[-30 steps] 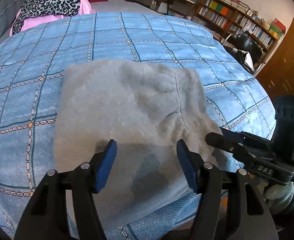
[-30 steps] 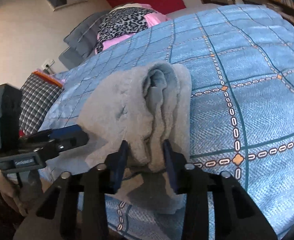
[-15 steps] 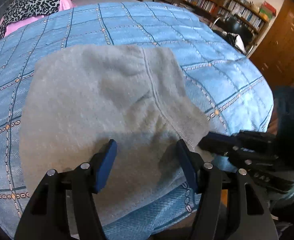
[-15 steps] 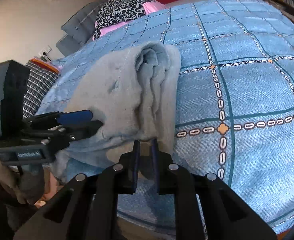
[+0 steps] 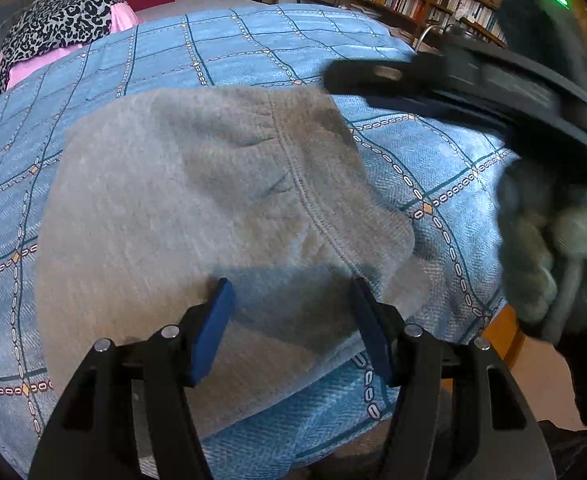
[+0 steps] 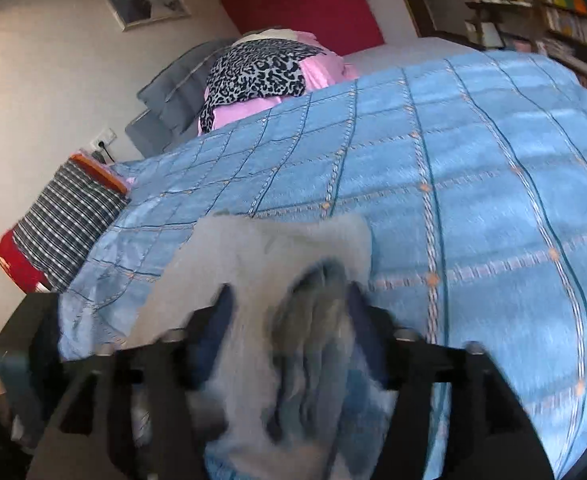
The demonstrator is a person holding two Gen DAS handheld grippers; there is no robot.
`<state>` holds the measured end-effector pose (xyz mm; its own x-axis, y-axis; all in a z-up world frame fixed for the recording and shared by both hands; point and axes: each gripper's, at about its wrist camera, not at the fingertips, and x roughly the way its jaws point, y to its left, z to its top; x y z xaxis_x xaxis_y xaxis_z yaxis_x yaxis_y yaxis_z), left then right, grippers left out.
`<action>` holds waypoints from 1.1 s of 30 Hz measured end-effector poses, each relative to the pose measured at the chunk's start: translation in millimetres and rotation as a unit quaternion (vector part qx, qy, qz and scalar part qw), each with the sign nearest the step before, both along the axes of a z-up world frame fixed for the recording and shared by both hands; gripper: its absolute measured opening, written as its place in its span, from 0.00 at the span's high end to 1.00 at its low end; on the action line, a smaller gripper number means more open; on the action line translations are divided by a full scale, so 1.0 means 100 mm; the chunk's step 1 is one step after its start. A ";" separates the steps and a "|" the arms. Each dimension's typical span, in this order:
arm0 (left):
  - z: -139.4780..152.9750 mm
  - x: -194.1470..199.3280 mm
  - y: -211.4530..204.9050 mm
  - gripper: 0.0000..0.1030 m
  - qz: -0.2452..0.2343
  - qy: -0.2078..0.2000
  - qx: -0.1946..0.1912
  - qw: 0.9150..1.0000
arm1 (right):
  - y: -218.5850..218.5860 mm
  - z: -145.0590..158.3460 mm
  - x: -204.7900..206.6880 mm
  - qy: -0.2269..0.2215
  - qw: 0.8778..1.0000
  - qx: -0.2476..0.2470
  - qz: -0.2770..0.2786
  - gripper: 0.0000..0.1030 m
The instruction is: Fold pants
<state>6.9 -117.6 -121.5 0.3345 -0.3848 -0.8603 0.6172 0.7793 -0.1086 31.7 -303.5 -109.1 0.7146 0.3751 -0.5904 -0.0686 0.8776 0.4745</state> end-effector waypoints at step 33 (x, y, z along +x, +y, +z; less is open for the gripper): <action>0.00 0.10 0.03 0.36 -0.027 0.026 -0.050 0.998 | 0.05 -0.44 0.51 0.062 0.996 -0.061 -0.015 0.60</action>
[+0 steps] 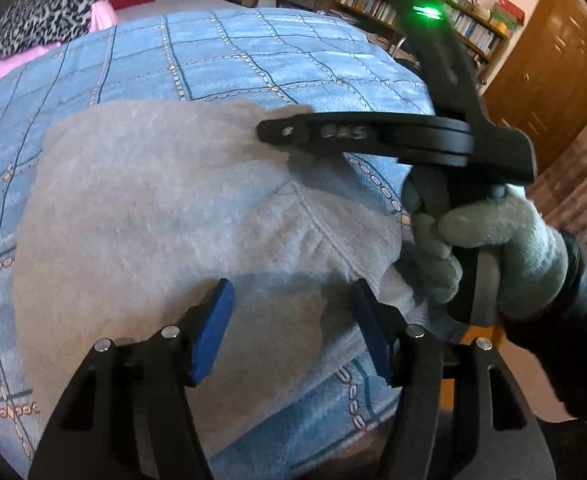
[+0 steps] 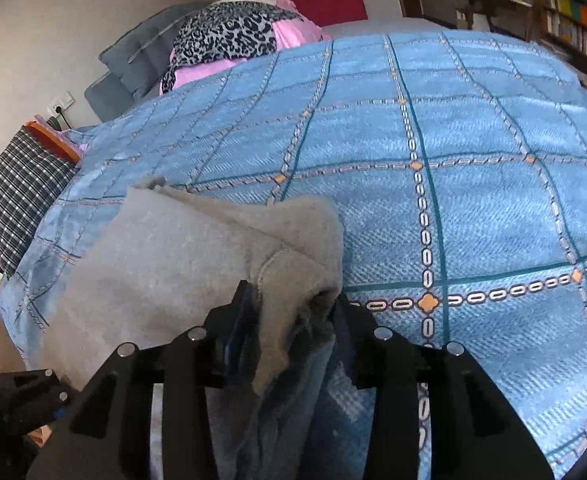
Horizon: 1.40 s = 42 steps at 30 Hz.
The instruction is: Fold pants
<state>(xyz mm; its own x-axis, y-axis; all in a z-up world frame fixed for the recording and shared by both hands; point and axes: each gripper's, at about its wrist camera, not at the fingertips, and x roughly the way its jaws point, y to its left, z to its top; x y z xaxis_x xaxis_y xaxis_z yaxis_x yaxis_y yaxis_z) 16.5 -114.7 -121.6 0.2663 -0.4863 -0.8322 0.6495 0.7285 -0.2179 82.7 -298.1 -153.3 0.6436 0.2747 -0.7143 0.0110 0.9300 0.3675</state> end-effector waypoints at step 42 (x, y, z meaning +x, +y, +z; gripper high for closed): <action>0.04 -0.42 0.72 0.25 0.016 -0.077 0.042 0.996 | 0.75 0.13 -1.21 -0.079 0.987 -0.116 0.079 0.57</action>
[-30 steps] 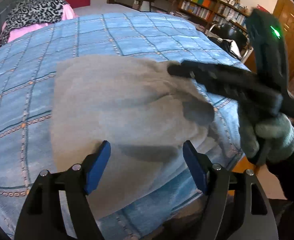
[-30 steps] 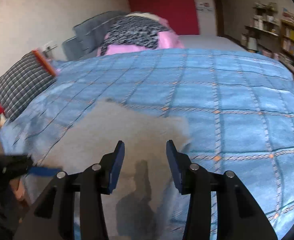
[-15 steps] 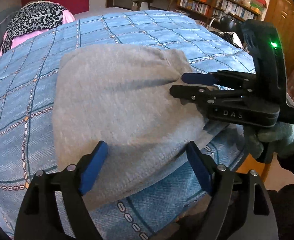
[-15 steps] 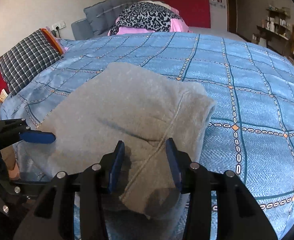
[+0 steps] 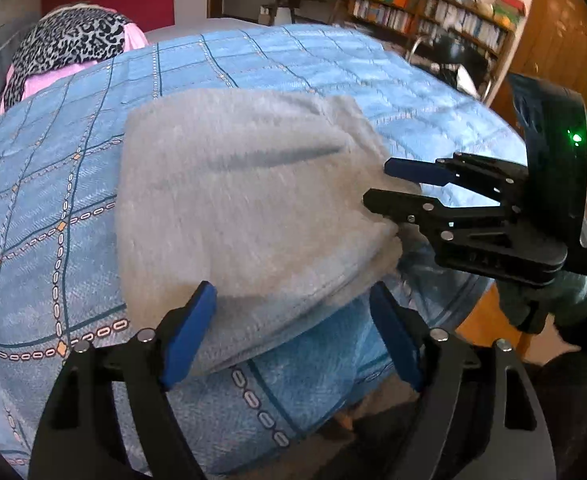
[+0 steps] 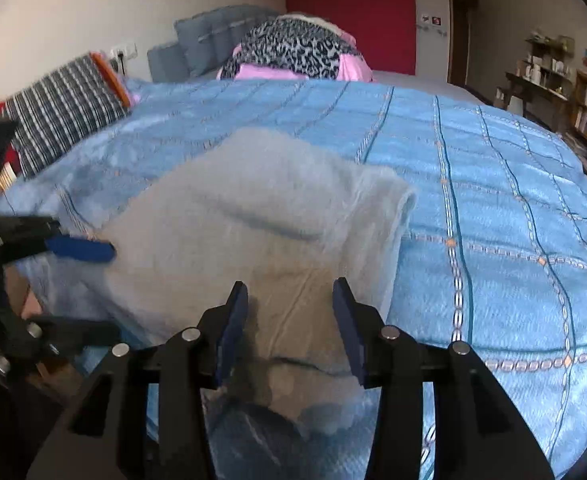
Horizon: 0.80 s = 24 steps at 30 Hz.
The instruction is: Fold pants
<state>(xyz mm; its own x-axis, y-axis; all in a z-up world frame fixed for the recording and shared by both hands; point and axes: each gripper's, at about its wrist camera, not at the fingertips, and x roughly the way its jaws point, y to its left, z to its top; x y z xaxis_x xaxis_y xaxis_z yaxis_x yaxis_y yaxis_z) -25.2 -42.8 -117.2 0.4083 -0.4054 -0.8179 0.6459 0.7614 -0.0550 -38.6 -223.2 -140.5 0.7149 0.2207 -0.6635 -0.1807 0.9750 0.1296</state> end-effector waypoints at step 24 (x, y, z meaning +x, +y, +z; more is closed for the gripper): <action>0.56 0.05 0.21 0.04 0.123 -0.096 0.000 0.988 | -0.11 0.27 -0.18 0.007 0.997 0.065 -0.036 0.28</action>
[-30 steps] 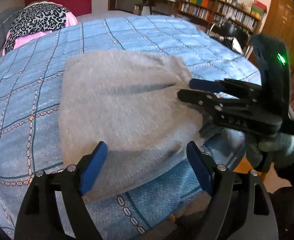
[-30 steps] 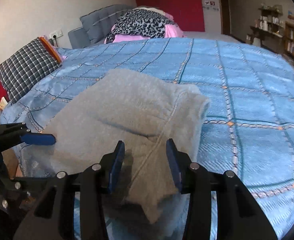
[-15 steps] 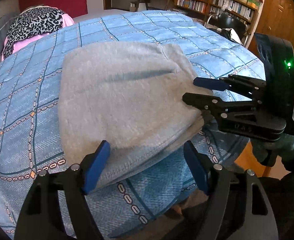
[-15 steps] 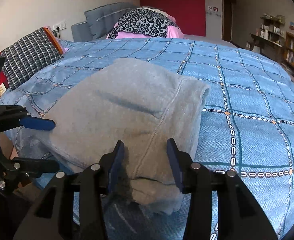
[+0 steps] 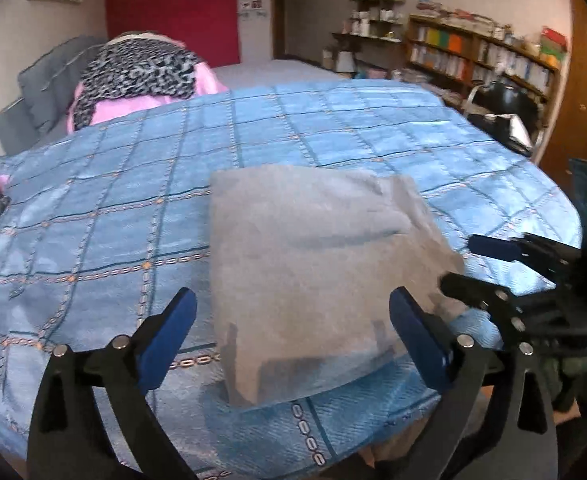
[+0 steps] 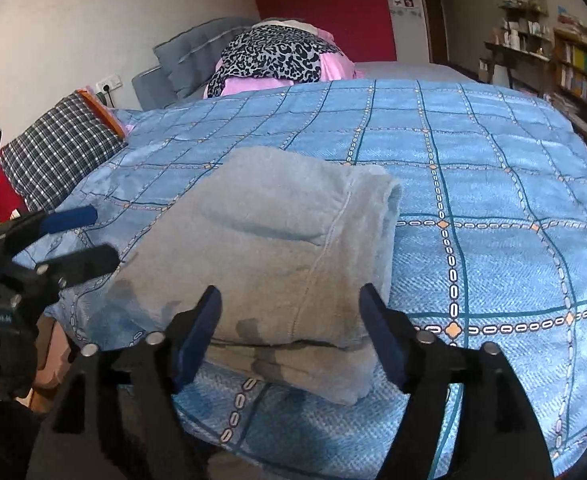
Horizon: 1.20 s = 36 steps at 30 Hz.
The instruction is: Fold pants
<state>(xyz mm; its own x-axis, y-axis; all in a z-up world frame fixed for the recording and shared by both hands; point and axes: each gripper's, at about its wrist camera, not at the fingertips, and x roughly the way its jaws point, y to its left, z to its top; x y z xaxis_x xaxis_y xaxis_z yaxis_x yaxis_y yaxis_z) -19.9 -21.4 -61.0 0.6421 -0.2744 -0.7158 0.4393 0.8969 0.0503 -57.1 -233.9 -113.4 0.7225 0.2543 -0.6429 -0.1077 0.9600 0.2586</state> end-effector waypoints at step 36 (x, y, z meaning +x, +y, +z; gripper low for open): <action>0.07 0.05 0.00 0.03 0.054 -0.018 0.051 0.997 | 0.01 0.21 -0.11 -0.008 0.999 -0.020 -0.039 0.15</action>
